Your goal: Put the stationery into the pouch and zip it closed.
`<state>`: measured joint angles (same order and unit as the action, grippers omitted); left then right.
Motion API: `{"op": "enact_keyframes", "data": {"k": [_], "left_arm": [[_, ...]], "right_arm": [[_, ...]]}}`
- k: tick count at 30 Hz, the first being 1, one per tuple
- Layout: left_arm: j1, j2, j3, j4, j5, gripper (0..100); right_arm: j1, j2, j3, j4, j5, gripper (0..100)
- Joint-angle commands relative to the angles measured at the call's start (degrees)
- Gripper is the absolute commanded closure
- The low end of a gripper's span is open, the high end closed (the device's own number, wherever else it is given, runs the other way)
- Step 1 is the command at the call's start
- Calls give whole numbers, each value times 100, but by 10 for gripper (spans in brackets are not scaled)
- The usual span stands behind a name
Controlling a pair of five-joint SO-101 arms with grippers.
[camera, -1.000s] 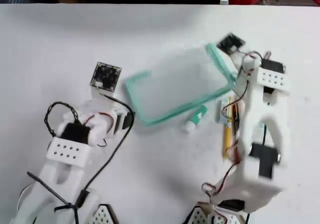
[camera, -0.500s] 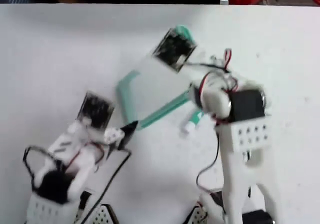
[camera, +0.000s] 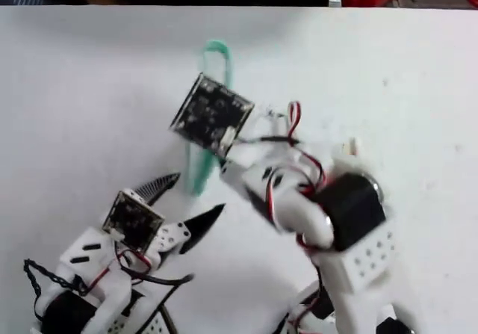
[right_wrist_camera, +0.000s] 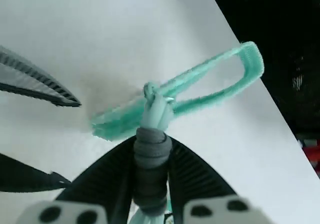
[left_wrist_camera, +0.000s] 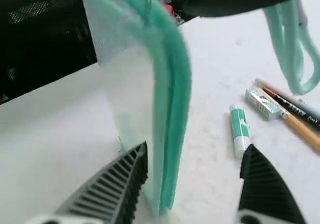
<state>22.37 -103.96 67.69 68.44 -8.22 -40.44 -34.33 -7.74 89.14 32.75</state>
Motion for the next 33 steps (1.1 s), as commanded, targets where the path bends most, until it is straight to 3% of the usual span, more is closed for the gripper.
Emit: {"op": "enact_keyframes", "data": {"k": [1, 8, 13, 19, 21, 23, 28, 33], "left_arm": [[-75, 127, 141, -642, 281, 702], [-716, 127, 642, -1327, 563, 715], [-479, 119, 651, -1407, 659, 797], [-347, 101, 695, -1407, 642, 984], [-374, 101, 782, -1415, 642, 970], [-374, 101, 870, -1415, 642, 978], [-382, 101, 923, -1415, 633, 976], [-382, 101, 923, -1398, 431, 976]], "right_arm": [[-470, -84, -580, 127, -343, 979], [-734, -75, -598, 207, -475, 979], [-734, -31, -598, 532, -492, 979], [-699, -48, -545, 919, -484, 974], [-567, -145, -290, 927, -484, 967], [-338, -391, 79, 910, -484, 909], [-119, -1604, 703, 901, -431, 615], [-66, -3125, 1635, 910, -202, 574]]}}
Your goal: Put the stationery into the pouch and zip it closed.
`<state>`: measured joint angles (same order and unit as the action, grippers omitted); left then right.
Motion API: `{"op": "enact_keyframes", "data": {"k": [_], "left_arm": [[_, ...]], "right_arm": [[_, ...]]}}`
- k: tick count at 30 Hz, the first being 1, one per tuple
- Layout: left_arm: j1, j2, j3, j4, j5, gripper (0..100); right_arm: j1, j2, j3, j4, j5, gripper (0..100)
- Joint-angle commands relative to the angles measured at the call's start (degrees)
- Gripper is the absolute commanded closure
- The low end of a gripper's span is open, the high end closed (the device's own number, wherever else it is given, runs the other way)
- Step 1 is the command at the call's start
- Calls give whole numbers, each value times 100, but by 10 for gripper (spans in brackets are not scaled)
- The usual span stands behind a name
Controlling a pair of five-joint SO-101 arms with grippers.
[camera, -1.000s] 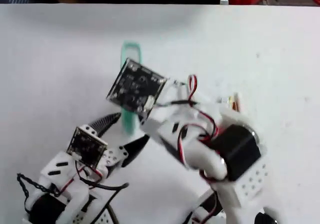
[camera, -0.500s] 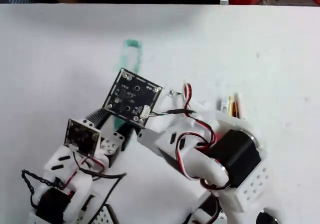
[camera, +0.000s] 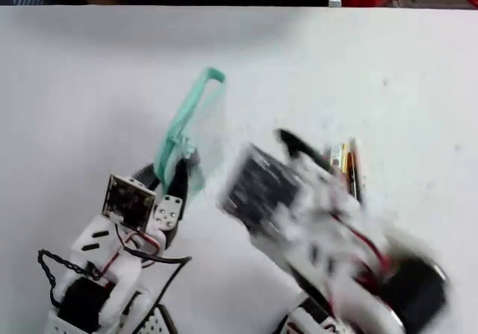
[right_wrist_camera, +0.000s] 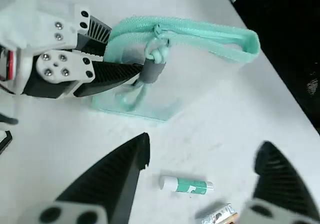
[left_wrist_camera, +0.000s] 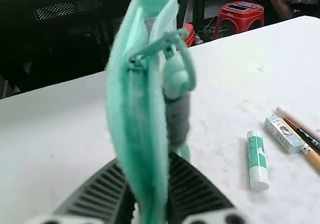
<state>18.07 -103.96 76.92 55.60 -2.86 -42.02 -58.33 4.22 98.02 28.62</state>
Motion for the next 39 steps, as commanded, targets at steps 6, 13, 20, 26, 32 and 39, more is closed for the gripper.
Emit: {"op": "enact_keyframes", "data": {"k": [6, 13, 20, 26, 32, 39], "left_arm": [[-549, 101, 0, -97, -88, 976], [-585, 101, 9, -88, -88, 976], [-593, 101, 132, -114, -123, 976], [-593, 101, 211, -123, -123, 976], [-593, 101, 220, -123, -114, 976], [-602, 101, 229, -123, -97, 976]], "right_arm": [[1525, -2607, 3763, -664, 1284, 912], [3266, -4497, 6576, -2985, 853, 913], [3213, -4382, 7552, -3389, 211, 950], [3222, -4479, 9266, -3407, 220, 950], [3248, -4470, 9266, -2554, 220, 953], [3240, -4479, 9266, -2501, 220, 953]]}}
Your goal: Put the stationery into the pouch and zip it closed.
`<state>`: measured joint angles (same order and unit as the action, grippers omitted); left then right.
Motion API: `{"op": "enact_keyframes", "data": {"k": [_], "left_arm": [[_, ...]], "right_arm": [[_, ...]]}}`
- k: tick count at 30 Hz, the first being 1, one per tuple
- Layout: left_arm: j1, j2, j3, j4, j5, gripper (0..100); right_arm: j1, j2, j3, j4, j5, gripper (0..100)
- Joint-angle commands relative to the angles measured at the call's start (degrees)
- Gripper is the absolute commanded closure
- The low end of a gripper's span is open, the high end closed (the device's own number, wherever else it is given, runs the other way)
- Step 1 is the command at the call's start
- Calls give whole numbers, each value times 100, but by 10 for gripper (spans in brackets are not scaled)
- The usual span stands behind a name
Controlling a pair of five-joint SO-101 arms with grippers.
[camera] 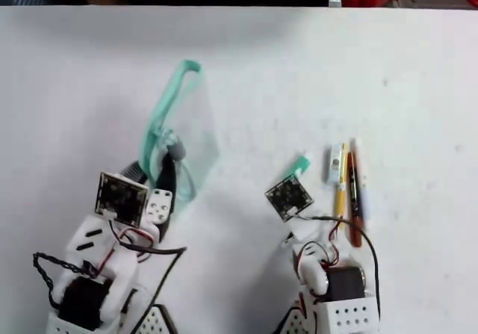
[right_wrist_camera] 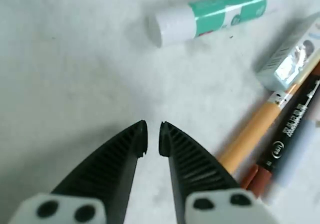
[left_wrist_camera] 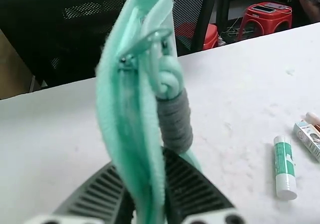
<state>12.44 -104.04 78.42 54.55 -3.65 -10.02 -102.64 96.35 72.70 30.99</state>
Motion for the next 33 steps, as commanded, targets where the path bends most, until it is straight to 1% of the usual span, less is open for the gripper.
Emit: {"op": "enact_keyframes", "data": {"k": [1, 8, 13, 33], "left_arm": [[-31, 110, 70, -18, -18, 976], [-75, 110, 97, 18, -44, 976], [-75, 101, 281, -105, -53, 976], [-75, 101, 255, -97, -53, 976]], "right_arm": [[40, -48, 53, 31, -18, 953], [40, -48, 53, 31, -18, 953], [40, -48, 53, 31, -18, 953], [40, -48, 53, 31, -18, 953]]}}
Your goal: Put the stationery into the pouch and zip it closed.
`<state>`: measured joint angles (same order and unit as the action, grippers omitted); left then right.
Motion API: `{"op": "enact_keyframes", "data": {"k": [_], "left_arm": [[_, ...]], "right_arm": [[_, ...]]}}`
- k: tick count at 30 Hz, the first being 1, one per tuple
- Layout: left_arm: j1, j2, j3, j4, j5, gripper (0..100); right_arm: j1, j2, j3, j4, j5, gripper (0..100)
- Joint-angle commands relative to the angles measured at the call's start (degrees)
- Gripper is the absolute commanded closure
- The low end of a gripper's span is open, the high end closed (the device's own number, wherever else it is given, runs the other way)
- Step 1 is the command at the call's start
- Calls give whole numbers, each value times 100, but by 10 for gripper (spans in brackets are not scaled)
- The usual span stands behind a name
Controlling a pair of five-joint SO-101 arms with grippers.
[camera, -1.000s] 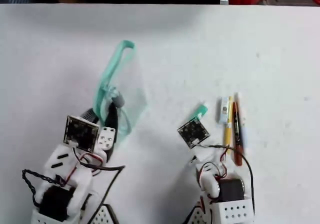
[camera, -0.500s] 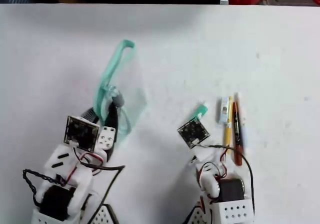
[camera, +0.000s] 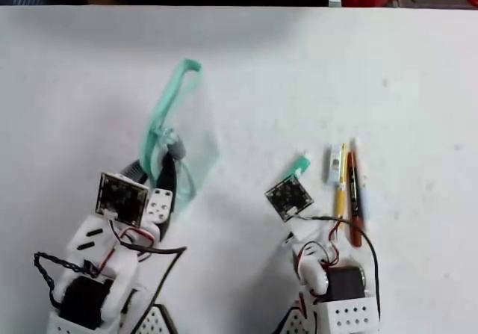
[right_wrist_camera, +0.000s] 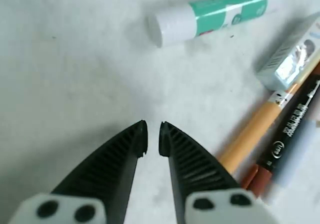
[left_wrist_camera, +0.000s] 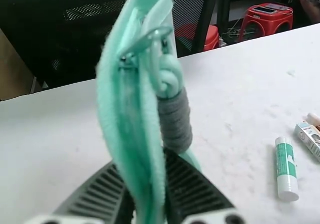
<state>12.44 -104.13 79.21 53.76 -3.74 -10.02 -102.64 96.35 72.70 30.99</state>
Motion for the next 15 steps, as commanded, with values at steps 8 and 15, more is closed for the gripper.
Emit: {"op": "enact_keyframes", "data": {"k": [8, 15], "left_arm": [[-75, 110, 176, 9, -18, 976], [-75, 110, 176, 18, -18, 976]], "right_arm": [[40, -48, 53, 31, -18, 953], [-338, -40, 53, 31, -18, 950]]}}
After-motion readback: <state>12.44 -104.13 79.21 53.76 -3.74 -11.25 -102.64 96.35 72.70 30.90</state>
